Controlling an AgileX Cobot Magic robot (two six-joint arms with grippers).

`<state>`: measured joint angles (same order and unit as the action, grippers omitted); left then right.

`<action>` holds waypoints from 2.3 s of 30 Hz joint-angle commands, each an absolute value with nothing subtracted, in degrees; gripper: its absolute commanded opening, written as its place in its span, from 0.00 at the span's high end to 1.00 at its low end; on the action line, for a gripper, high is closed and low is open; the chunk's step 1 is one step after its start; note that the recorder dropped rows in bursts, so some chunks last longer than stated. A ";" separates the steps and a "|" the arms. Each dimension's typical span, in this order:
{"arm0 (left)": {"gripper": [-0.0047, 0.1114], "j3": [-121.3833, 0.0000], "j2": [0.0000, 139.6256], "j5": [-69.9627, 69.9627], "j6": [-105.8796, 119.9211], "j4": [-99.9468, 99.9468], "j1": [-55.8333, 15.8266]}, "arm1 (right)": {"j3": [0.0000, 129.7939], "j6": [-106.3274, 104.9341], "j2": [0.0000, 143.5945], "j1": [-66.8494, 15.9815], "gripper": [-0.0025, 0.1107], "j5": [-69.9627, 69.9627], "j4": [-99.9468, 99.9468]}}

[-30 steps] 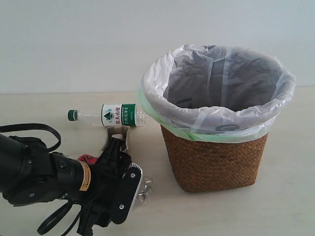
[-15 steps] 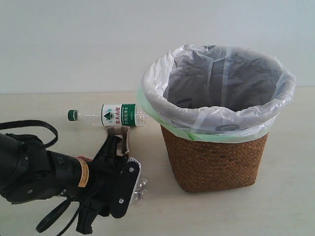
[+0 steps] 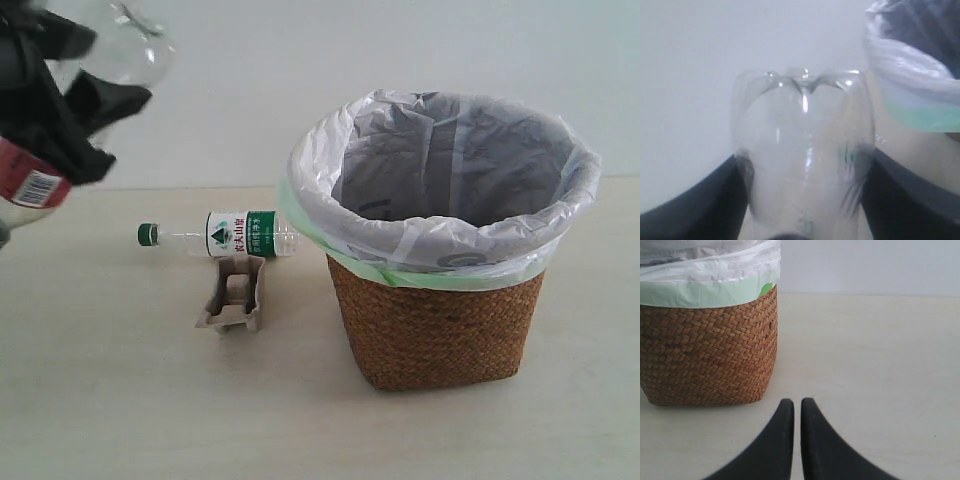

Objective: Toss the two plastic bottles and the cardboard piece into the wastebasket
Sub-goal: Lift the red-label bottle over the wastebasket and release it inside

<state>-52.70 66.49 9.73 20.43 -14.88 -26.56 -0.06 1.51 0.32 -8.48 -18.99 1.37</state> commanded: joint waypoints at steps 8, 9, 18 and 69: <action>0.93 -76.99 75.42 42.24 -5.94 -20.68 -10.21 | 0.00 1.31 0.00 -8.55 0.96 -18.55 1.83; 0.93 -79.14 76.59 44.20 -8.85 -22.10 -9.53 | 0.00 1.31 0.00 -8.55 0.96 -18.55 1.83; 0.93 -92.57 82.07 44.52 -15.16 -18.42 -8.23 | 0.00 1.31 0.00 -8.55 0.96 -18.55 1.83; 0.04 -104.54 98.65 23.00 55.89 51.90 -30.44 | 0.00 1.31 0.00 -8.55 0.96 -18.55 1.83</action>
<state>-104.37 99.08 20.82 63.38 61.09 -31.19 -0.06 1.51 0.32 -8.48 -18.99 1.37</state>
